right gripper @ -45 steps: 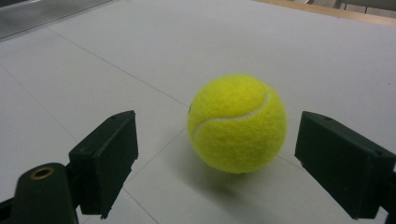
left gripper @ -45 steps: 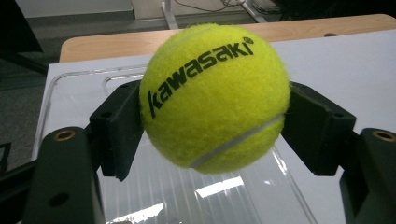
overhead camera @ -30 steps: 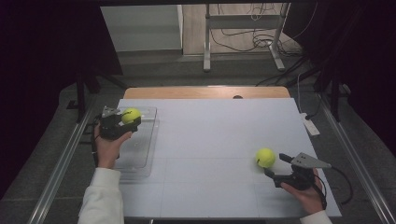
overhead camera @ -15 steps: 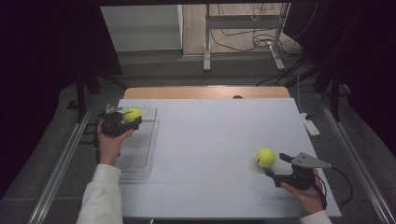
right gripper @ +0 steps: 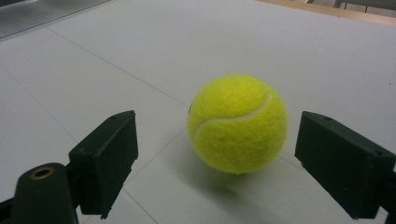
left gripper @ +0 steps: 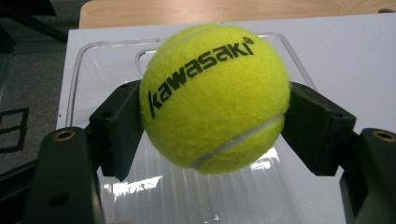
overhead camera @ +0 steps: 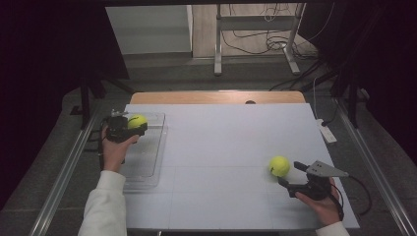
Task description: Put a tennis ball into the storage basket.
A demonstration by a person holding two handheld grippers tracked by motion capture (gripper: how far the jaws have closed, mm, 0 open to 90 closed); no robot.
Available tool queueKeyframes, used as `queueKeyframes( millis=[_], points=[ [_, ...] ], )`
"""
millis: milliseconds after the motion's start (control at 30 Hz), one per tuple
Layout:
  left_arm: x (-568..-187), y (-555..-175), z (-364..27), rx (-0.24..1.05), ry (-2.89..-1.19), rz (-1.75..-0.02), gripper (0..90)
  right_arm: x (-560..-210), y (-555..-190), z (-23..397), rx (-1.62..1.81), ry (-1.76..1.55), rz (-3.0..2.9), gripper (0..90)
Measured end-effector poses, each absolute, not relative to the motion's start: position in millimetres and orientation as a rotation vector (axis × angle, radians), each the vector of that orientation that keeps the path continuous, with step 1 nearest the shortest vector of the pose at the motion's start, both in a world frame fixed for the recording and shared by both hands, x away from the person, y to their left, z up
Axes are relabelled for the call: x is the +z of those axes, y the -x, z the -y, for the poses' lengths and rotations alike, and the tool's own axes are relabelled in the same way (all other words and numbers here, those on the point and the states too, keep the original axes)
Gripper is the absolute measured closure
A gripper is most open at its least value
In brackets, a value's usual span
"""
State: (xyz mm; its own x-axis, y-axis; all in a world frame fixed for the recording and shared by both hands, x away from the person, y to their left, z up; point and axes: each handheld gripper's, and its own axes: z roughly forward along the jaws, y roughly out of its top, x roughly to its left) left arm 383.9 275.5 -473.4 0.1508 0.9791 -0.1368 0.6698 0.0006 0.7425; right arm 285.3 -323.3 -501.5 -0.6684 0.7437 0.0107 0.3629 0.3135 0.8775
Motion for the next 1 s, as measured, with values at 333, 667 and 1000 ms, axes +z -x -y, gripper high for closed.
queueKeyframes(
  millis=[333,667,1000],
  points=[
    [-481.2,-392.0,-276.1,0.554,-1.780,-1.624,26.6,-501.8,-285.4,323.1,1.305,-0.984,-2.190,13.9],
    [-487.4,-403.6,-275.5,0.537,-1.816,-1.668,26.5,-502.3,-285.7,322.8,1.307,-0.985,-2.193,13.9],
    [-497.4,-413.2,-278.1,0.521,-1.842,-1.716,26.4,-502.9,-285.9,323.3,1.305,-0.990,-2.195,13.9]
  ],
)
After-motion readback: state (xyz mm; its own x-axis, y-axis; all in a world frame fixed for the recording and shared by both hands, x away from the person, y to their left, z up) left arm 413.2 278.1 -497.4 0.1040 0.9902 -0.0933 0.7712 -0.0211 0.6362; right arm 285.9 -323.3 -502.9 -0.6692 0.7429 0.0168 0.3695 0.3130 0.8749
